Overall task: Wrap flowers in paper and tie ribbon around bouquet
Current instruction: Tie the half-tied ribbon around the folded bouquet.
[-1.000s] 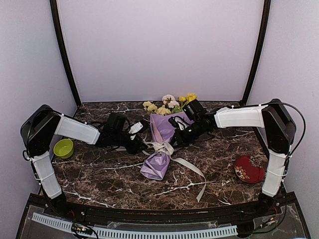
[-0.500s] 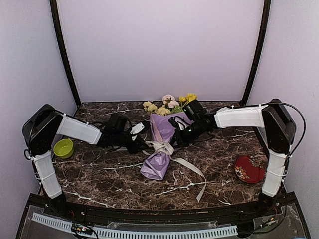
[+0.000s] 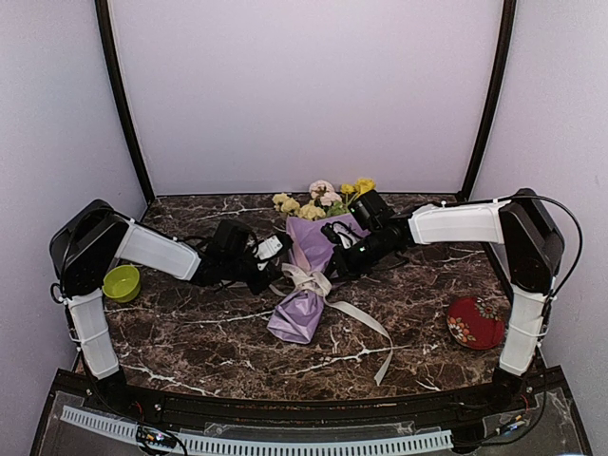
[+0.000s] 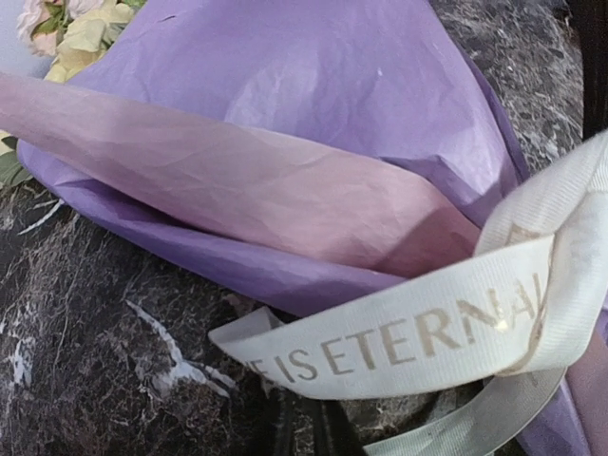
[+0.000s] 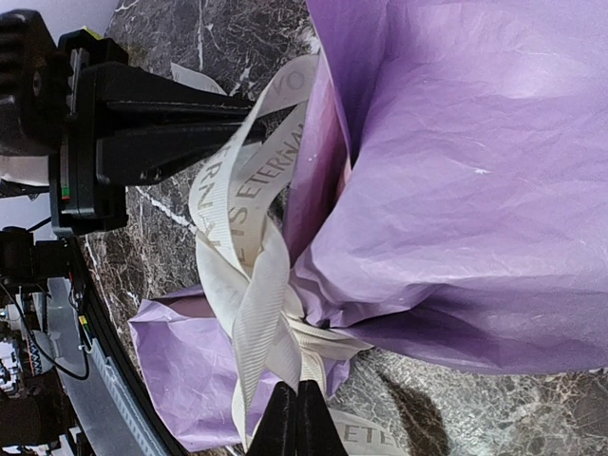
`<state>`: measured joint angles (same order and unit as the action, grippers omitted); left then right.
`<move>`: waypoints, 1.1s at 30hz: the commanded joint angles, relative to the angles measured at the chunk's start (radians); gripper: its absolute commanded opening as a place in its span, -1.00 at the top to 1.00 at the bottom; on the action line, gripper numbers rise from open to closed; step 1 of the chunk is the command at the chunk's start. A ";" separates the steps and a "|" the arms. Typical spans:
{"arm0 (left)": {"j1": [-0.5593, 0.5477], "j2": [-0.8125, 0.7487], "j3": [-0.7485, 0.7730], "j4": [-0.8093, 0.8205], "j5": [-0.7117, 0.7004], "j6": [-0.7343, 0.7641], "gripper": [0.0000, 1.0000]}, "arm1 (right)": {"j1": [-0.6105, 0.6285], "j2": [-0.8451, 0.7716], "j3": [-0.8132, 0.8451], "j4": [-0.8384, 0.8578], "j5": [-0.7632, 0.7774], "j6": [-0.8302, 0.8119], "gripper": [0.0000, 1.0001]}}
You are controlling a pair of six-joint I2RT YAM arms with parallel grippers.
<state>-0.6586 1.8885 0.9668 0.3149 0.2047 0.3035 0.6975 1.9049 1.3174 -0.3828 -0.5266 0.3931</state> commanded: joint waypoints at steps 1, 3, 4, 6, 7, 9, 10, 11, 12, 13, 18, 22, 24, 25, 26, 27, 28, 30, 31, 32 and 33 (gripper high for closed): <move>-0.001 -0.028 -0.018 0.062 -0.037 0.006 0.96 | -0.004 -0.025 0.003 0.006 -0.007 -0.014 1.00; -0.001 -0.033 -0.022 0.058 -0.037 0.003 1.00 | -0.005 -0.027 0.003 0.004 -0.004 -0.016 1.00; -0.001 -0.035 -0.022 0.051 -0.035 0.002 1.00 | -0.006 -0.028 0.003 0.000 -0.002 -0.018 1.00; -0.002 -0.038 -0.023 0.038 -0.038 0.002 1.00 | -0.008 -0.033 0.001 -0.005 0.008 -0.022 1.00; -0.002 -0.039 -0.024 0.034 -0.041 0.001 1.00 | -0.011 -0.037 -0.002 -0.005 0.015 -0.022 1.00; -0.002 -0.043 -0.030 0.028 -0.054 -0.002 1.00 | -0.018 -0.049 -0.012 -0.003 0.027 -0.022 1.00; -0.002 -0.045 -0.032 0.026 -0.065 -0.006 1.00 | -0.022 -0.056 -0.017 0.000 0.030 -0.020 1.00; -0.001 -0.047 -0.036 0.026 -0.074 -0.009 1.00 | -0.026 -0.061 -0.024 0.005 0.031 -0.015 1.00; -0.001 -0.049 -0.039 0.026 -0.084 -0.014 1.00 | -0.029 -0.065 -0.029 0.011 0.029 -0.012 1.00; -0.001 -0.049 -0.039 0.024 -0.089 -0.018 1.00 | -0.031 -0.067 -0.032 0.016 0.024 -0.010 1.00; -0.002 -0.052 -0.033 0.021 -0.135 -0.075 1.00 | -0.031 -0.058 -0.027 0.012 0.014 -0.011 1.00; -0.002 -0.065 -0.057 0.039 -0.175 -0.085 1.00 | -0.036 -0.077 -0.045 -0.001 0.033 -0.020 1.00; -0.002 -0.071 -0.071 0.049 -0.170 -0.084 1.00 | -0.036 -0.077 -0.050 -0.007 0.031 -0.027 1.00; -0.002 -0.072 -0.074 0.049 -0.171 -0.085 1.00 | -0.036 -0.075 -0.050 -0.013 0.031 -0.030 1.00; -0.002 -0.074 -0.074 0.043 -0.163 -0.081 1.00 | -0.036 -0.074 -0.052 -0.014 0.032 -0.031 1.00; -0.002 -0.076 -0.073 0.036 -0.142 -0.069 1.00 | -0.036 -0.073 -0.054 -0.010 0.030 -0.032 1.00; -0.001 -0.078 -0.073 0.030 -0.101 -0.050 0.98 | -0.036 -0.073 -0.055 -0.005 0.025 -0.029 1.00; -0.002 -0.084 -0.071 0.028 -0.021 -0.018 0.62 | -0.036 -0.069 -0.050 0.001 0.017 -0.026 1.00; -0.001 -0.090 -0.073 0.032 0.015 -0.004 0.45 | -0.036 -0.067 -0.047 0.000 0.016 -0.025 1.00; -0.002 -0.098 -0.077 0.042 0.041 0.017 0.31 | -0.036 -0.067 -0.044 -0.001 0.016 -0.025 1.00; -0.002 -0.105 -0.082 0.058 0.059 0.037 0.16 | -0.036 -0.067 -0.042 -0.001 0.015 -0.025 1.00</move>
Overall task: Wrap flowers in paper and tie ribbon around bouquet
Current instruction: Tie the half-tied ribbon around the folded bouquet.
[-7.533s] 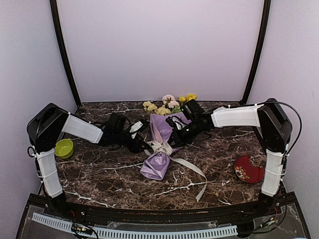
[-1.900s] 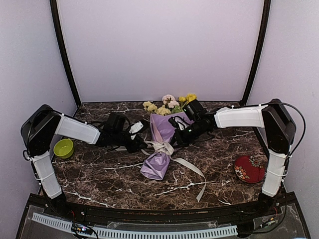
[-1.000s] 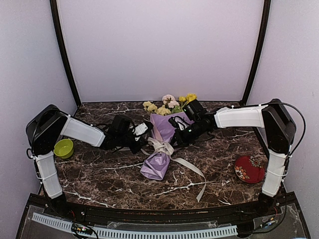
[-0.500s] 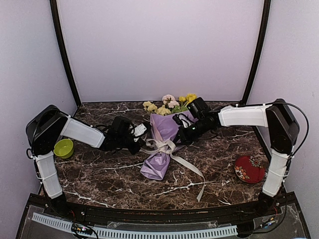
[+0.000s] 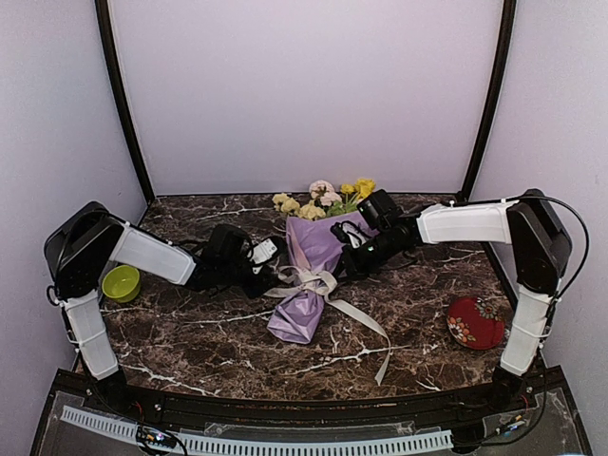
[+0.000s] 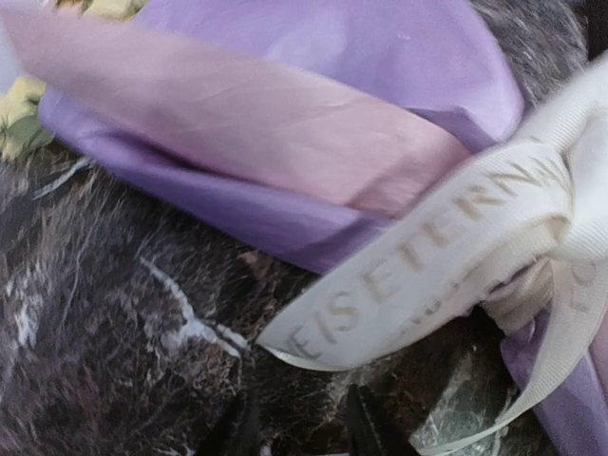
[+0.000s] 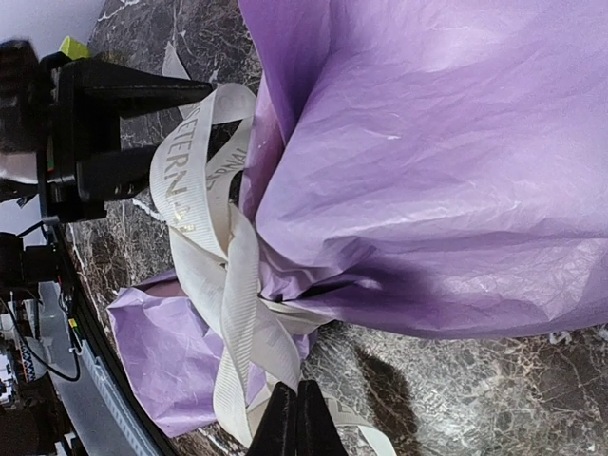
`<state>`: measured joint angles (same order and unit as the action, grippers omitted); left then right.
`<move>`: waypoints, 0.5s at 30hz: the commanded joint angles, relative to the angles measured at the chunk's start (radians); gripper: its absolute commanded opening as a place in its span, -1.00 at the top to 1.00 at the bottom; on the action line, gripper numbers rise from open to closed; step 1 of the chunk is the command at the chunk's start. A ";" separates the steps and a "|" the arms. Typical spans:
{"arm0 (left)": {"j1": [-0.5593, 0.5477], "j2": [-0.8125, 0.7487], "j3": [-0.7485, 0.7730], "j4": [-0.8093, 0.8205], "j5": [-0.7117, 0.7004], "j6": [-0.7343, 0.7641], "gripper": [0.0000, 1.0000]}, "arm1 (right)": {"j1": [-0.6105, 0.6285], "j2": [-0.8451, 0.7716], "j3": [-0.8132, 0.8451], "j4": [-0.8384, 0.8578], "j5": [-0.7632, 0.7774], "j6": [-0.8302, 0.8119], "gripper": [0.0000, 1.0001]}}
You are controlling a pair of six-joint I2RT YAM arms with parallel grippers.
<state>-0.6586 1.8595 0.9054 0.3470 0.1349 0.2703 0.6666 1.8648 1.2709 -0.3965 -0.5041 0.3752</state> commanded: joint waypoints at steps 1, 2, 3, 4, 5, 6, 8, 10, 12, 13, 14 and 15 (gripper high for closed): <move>-0.002 -0.083 -0.029 0.048 0.138 0.086 0.02 | -0.005 -0.028 0.005 0.014 -0.009 -0.007 1.00; -0.002 -0.084 -0.034 0.073 0.134 0.097 -0.08 | -0.005 -0.028 0.005 0.016 -0.009 -0.006 1.00; -0.002 -0.081 -0.030 0.092 0.118 0.100 -0.14 | -0.005 -0.026 0.005 0.015 -0.010 -0.006 1.00; -0.002 -0.072 -0.018 0.096 0.094 0.099 -0.16 | -0.005 -0.027 0.004 0.015 -0.011 -0.007 1.00; -0.001 -0.059 0.002 0.081 0.073 0.096 -0.15 | -0.005 -0.026 0.004 0.015 -0.011 -0.006 1.00; -0.001 -0.044 0.029 0.062 0.051 0.092 -0.12 | -0.005 -0.026 0.004 0.016 -0.013 -0.006 1.00; -0.002 -0.013 0.074 0.012 0.033 0.082 0.05 | -0.005 -0.024 0.003 0.018 -0.015 -0.004 1.00; -0.002 0.008 0.096 0.005 0.037 0.081 0.20 | -0.005 -0.023 0.005 0.018 -0.015 -0.004 1.00; -0.002 0.013 0.099 0.020 0.032 0.078 0.35 | -0.005 -0.021 0.008 0.015 -0.017 -0.006 1.00; -0.001 0.014 0.095 0.029 0.028 0.077 0.36 | -0.005 -0.022 0.008 0.015 -0.019 -0.007 1.00; -0.002 0.014 0.091 0.037 0.026 0.076 0.37 | -0.005 -0.022 0.008 0.012 -0.019 -0.008 1.00; -0.002 0.016 0.092 0.041 0.029 0.075 0.35 | -0.005 -0.021 0.009 0.010 -0.019 -0.009 1.00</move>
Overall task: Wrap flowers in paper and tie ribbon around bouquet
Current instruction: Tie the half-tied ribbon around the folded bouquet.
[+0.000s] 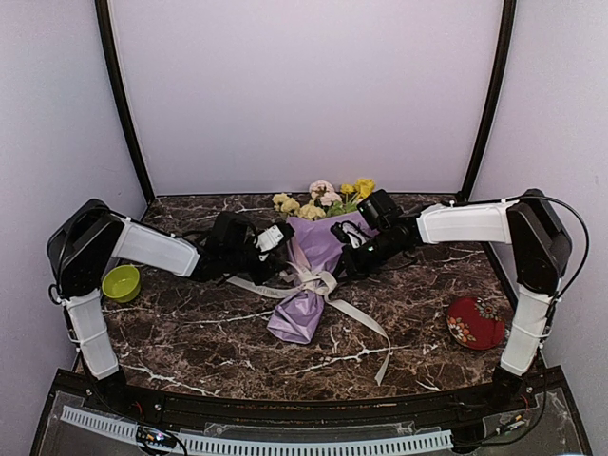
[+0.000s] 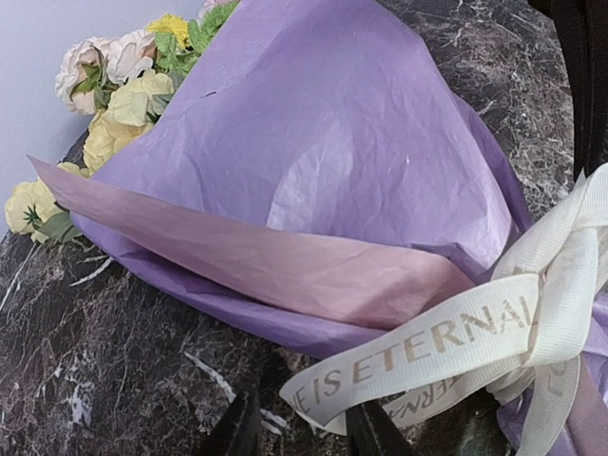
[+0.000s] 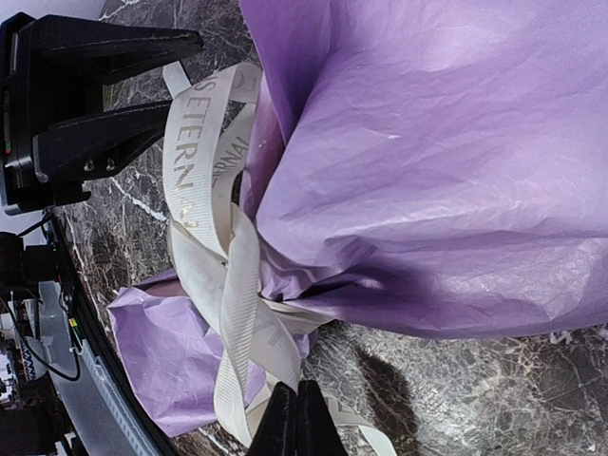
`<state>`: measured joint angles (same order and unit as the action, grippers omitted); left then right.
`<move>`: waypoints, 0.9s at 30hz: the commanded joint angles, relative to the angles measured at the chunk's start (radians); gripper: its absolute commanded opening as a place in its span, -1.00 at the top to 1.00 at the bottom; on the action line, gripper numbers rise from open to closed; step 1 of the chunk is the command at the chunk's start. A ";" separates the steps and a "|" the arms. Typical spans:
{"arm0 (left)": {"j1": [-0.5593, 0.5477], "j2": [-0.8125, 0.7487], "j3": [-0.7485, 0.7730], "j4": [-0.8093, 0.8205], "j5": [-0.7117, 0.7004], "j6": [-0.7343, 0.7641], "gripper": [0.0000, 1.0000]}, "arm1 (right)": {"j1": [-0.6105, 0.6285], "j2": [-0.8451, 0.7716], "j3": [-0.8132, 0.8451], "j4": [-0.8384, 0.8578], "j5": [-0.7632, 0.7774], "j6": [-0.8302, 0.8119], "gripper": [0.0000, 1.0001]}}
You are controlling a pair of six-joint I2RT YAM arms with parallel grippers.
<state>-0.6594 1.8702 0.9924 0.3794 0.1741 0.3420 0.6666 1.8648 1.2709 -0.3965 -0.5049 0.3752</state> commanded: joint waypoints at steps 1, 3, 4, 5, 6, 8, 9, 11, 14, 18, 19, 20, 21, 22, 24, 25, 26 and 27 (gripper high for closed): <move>-0.001 0.008 0.006 0.007 0.003 0.007 0.33 | -0.005 -0.022 0.010 0.009 -0.017 -0.011 1.00; -0.001 0.024 0.015 -0.003 0.021 0.012 0.27 | -0.005 -0.022 0.009 0.006 -0.016 -0.013 1.00; -0.001 0.032 0.021 -0.011 0.019 0.014 0.25 | -0.004 -0.022 0.009 0.007 -0.015 -0.014 1.00; -0.001 0.040 0.028 -0.017 0.008 0.013 0.23 | -0.005 -0.021 0.009 0.009 -0.017 -0.011 1.00; -0.001 0.048 0.035 -0.024 -0.001 0.011 0.22 | -0.005 -0.020 0.008 0.010 -0.017 -0.010 1.00; 0.000 0.065 0.048 -0.032 -0.016 0.010 0.22 | -0.005 -0.020 0.007 0.014 -0.020 -0.008 1.00; -0.001 0.072 0.053 -0.032 -0.026 0.010 0.22 | -0.005 -0.019 0.007 0.016 -0.022 -0.007 1.00; -0.001 0.083 0.060 -0.028 -0.053 0.004 0.27 | -0.005 -0.019 0.008 0.017 -0.022 -0.005 1.00; 0.000 0.087 0.067 -0.022 -0.069 -0.017 0.43 | -0.005 -0.019 0.007 0.018 -0.023 -0.004 1.00; -0.001 0.079 0.051 -0.009 -0.047 -0.035 0.80 | -0.005 -0.017 0.005 0.015 -0.018 -0.007 1.00; -0.001 0.073 0.036 -0.001 -0.047 -0.041 0.93 | -0.005 -0.020 0.004 0.013 -0.009 -0.008 1.00; -0.001 0.065 0.024 0.008 -0.047 -0.046 1.00 | -0.006 -0.023 0.001 0.013 0.006 -0.007 1.00; -0.001 0.058 0.011 0.015 -0.051 -0.052 1.00 | -0.008 -0.029 -0.003 0.013 0.019 -0.006 1.00; -0.002 0.050 -0.003 0.021 -0.058 -0.061 1.00 | -0.010 -0.033 -0.010 0.018 0.027 -0.003 1.00; -0.001 0.031 -0.027 0.029 -0.078 -0.075 1.00 | -0.018 -0.041 -0.024 0.022 0.032 0.002 1.00; -0.002 0.023 -0.040 0.031 -0.089 -0.082 1.00 | -0.022 -0.043 -0.029 0.021 0.039 0.003 1.00; 0.000 0.016 -0.053 0.033 -0.100 -0.090 1.00 | -0.026 -0.044 -0.033 0.014 0.049 0.002 1.00; 0.000 0.011 -0.066 0.035 -0.110 -0.098 1.00 | -0.028 -0.046 -0.038 0.006 0.062 -0.001 1.00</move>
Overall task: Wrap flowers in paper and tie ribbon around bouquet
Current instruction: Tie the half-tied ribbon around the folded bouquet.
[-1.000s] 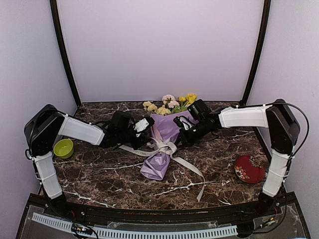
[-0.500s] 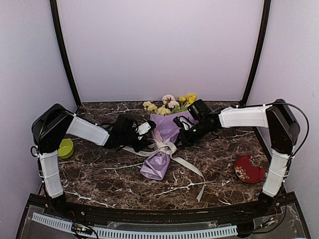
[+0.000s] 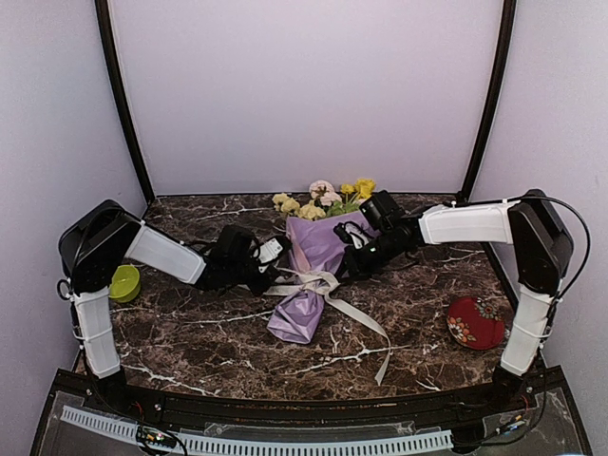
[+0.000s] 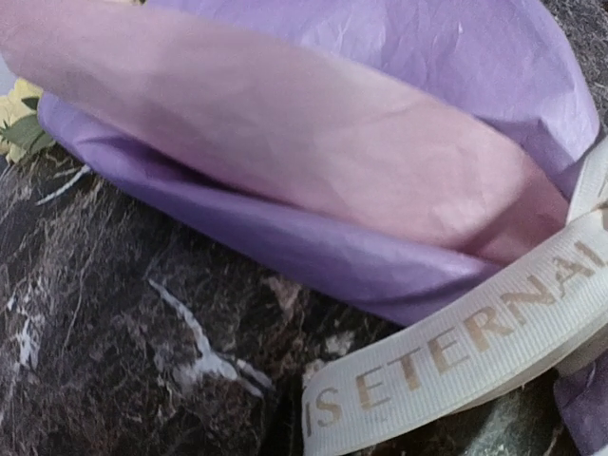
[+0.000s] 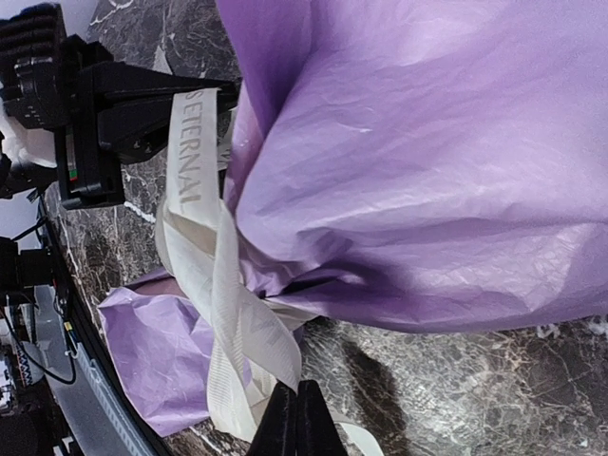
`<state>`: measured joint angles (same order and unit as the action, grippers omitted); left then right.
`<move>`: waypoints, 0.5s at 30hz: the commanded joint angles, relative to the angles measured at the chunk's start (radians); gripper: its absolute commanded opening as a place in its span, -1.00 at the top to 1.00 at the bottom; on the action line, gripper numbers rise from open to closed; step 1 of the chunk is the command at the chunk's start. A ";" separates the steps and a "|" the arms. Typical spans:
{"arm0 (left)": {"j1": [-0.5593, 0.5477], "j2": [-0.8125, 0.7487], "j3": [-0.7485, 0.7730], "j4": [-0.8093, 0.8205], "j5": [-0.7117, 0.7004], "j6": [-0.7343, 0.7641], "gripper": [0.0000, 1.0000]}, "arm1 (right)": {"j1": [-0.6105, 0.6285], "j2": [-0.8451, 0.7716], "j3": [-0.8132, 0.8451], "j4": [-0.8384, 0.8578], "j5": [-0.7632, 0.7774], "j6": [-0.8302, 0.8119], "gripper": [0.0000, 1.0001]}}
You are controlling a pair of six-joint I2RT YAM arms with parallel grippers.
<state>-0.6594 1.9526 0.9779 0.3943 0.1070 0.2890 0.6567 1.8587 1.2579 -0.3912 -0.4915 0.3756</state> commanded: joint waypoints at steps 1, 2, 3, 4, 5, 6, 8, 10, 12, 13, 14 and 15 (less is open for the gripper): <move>0.000 -0.078 -0.064 0.020 -0.050 -0.054 1.00 | -0.020 -0.042 -0.030 -0.005 0.063 -0.003 1.00; -0.001 -0.081 -0.074 0.019 -0.065 -0.062 1.00 | -0.021 -0.046 -0.037 -0.010 0.074 -0.004 1.00; 0.000 -0.086 -0.086 0.018 -0.074 -0.071 1.00 | -0.025 -0.053 -0.045 -0.012 0.082 -0.004 1.00; -0.001 -0.090 -0.097 0.018 -0.084 -0.079 1.00 | -0.029 -0.060 -0.054 -0.011 0.089 -0.004 1.00; -0.001 -0.095 -0.106 0.018 -0.093 -0.089 1.00 | -0.032 -0.065 -0.062 -0.011 0.093 -0.003 1.00; -0.001 -0.101 -0.116 0.020 -0.100 -0.096 1.00 | -0.034 -0.071 -0.071 -0.011 0.097 -0.002 1.00; 0.000 -0.110 -0.132 0.021 -0.113 -0.112 1.00 | -0.045 -0.081 -0.085 -0.015 0.104 -0.003 1.00; 0.001 -0.121 -0.148 0.024 -0.130 -0.127 1.00 | -0.055 -0.090 -0.097 -0.024 0.120 -0.006 1.00; 0.005 -0.130 -0.163 0.025 -0.137 -0.140 1.00 | -0.067 -0.109 -0.136 -0.026 0.147 -0.004 1.00; 0.009 -0.133 -0.168 0.023 -0.141 -0.146 1.00 | -0.074 -0.120 -0.151 -0.025 0.152 -0.004 1.00; 0.012 -0.135 -0.173 0.022 -0.142 -0.150 1.00 | -0.079 -0.127 -0.163 -0.025 0.155 -0.005 1.00; 0.016 -0.137 -0.176 0.018 -0.146 -0.155 1.00 | -0.081 -0.131 -0.171 -0.026 0.153 -0.006 1.00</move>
<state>-0.6594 1.8656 0.8299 0.4122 0.0040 0.1764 0.5991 1.7718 1.1313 -0.4026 -0.3851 0.3752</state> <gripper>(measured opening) 0.006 0.004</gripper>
